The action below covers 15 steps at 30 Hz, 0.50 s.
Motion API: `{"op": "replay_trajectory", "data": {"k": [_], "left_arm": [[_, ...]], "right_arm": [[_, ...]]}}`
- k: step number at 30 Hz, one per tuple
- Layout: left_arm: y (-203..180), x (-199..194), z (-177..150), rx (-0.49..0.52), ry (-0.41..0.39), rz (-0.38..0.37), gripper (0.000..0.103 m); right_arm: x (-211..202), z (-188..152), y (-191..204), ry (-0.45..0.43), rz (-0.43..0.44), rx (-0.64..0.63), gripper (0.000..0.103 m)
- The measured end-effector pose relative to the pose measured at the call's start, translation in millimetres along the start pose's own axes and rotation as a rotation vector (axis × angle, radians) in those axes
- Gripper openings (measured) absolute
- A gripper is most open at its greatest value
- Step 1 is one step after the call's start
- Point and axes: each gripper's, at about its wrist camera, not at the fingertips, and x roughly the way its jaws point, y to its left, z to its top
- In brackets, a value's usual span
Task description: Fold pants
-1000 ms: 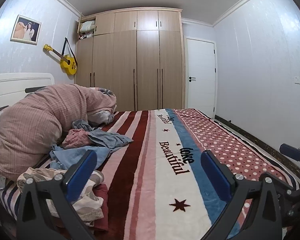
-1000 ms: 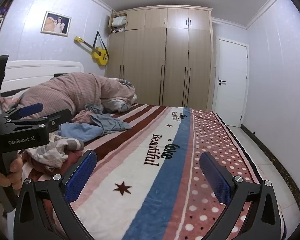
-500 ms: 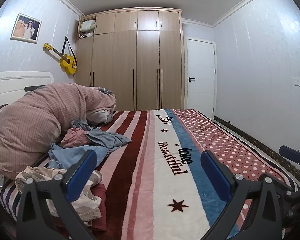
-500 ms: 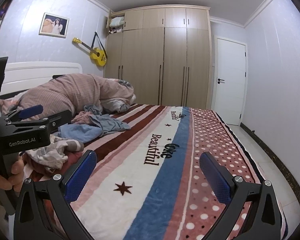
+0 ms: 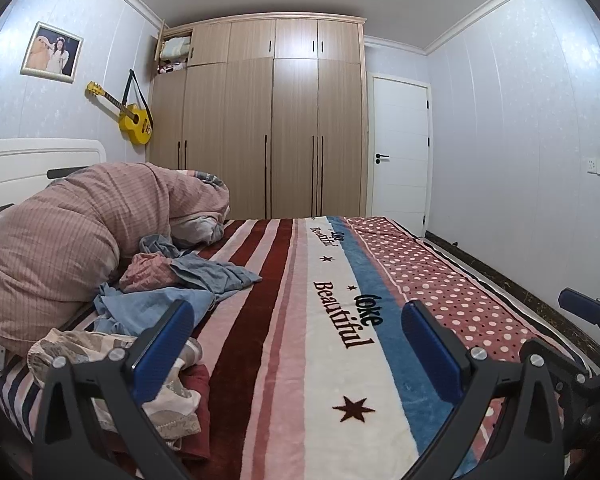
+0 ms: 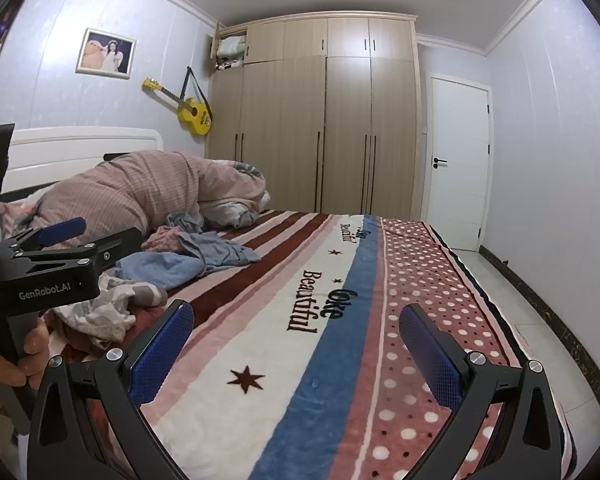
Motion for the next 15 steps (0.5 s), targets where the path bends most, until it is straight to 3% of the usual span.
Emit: {"op": "replay_trajectory", "data": {"k": [15], "left_arm": [[0.4,-0.4,-1.0,-0.003,-0.003,-0.003,0.102]], "right_arm": [[-0.8,0.6,1.2,-0.001,-0.003,0.003,0.103]]}}
